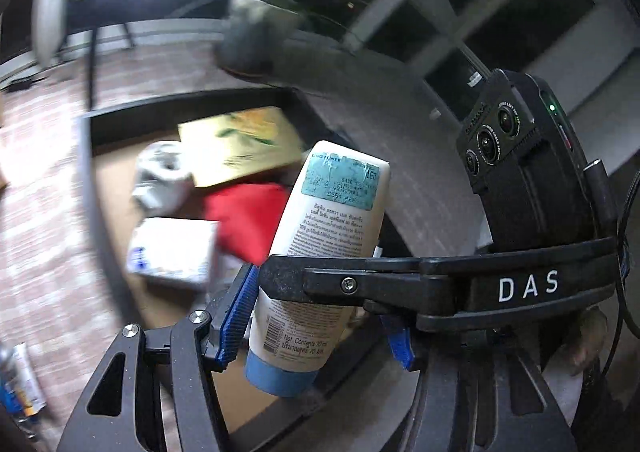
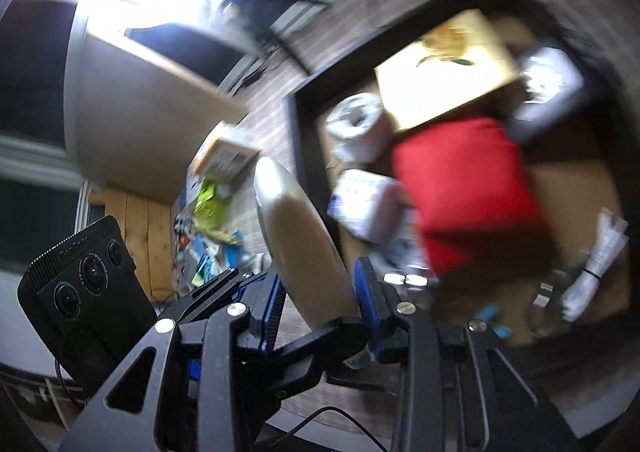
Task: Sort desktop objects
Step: 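Carry the white tube to the tray and open the right tool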
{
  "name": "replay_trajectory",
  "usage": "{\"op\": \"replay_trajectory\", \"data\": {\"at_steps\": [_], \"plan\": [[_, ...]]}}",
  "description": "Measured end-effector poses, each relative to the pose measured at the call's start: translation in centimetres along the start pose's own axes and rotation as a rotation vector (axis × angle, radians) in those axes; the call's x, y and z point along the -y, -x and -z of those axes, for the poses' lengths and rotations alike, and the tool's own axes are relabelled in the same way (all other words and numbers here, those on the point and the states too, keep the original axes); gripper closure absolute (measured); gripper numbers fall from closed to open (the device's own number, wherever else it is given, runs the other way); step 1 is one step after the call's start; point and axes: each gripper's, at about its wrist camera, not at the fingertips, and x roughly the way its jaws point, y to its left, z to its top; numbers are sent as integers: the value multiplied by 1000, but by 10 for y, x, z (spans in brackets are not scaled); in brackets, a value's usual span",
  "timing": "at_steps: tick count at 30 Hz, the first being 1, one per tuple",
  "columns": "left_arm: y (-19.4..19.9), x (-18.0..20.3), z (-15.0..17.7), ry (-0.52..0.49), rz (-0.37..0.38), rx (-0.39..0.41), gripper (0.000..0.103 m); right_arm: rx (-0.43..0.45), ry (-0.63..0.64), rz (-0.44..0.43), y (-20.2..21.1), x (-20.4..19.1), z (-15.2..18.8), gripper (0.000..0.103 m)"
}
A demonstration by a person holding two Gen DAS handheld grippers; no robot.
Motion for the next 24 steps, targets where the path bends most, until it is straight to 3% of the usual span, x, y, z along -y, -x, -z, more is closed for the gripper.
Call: {"op": "replay_trajectory", "data": {"at_steps": [5, 7, 9, 11, 12, 16, 24], "plan": [[-23, 35, -6, -54, 27, -37, 48, 47, -50, 44, 36, 34, 2, 69], [-28, 47, -7, -82, 5, -44, 44, 57, -24, 77, 43, 36, 3, 68], [-27, 50, -6, -99, -24, -36, 44, 116, 17, 181, 54, 32, 5, 59], [-23, 49, -3, -89, -32, -29, 44, 182, 66, 282, 64, 28, 5, 43], [-20, 45, -3, -74, -36, -24, 45, 203, 83, 296, 68, 27, 5, 43], [-2, 21, -2, -19, -69, 4, 46, 217, 105, 280, 68, 20, 2, 43], [53, -34, 13, 70, -176, 74, 46, 183, 246, 267, 34, -31, 1, 43]]}}
